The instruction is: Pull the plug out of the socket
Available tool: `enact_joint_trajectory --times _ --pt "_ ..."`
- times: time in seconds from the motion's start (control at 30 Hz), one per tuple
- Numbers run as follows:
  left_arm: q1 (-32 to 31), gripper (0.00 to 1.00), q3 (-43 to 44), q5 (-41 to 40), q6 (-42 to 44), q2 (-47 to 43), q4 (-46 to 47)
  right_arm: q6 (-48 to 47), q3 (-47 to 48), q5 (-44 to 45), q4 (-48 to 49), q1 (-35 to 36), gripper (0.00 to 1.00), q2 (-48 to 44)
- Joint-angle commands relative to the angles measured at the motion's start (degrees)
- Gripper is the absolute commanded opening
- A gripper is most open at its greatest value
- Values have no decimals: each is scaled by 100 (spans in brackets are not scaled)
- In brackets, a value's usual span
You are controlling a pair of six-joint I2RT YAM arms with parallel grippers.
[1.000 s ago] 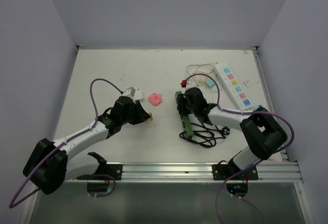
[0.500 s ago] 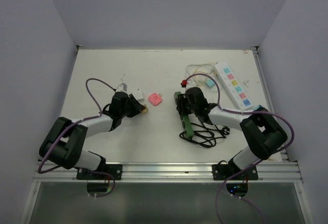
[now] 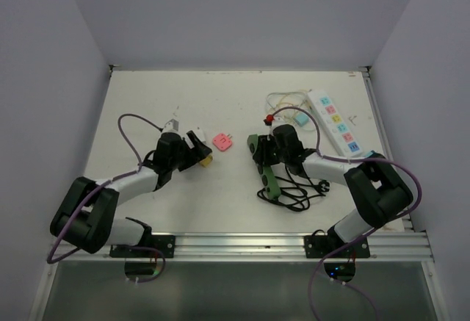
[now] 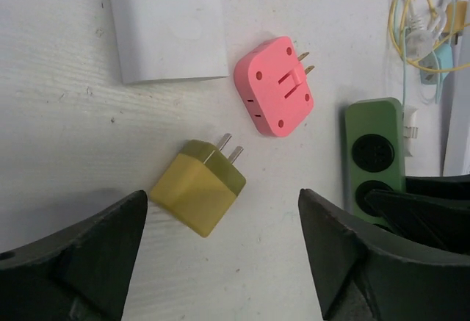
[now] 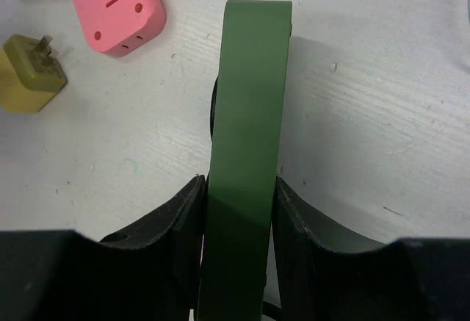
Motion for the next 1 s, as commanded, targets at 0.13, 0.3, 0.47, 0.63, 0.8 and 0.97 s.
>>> enact_joint_trajectory --times 0.13,0.3,0.47,0.63,0.8,0.97 --pt "40 99 165 -594 329 -1307 -1301 421 -215 -1476 672 -339 0 109" --pt "40 100 560 -1262 786 -2406 -2629 817 -285 -1873 980 -629 0 321" --pt "40 99 1061 -1930 1261 -3354 -3542 844 -320 -1662 823 -744 25 304" --pt "40 100 1544 -2317 1665 -3857 -4009 773 -364 -1337 568 -761 60 155" --pt "40 99 1764 -2546 1876 -4296 -4300 677 -206 -811 -144 -761 81 -346" --pt "40 99 1808 -2634 2043 -4735 -4432 632 39 -572 -942 -761 91 -1321"
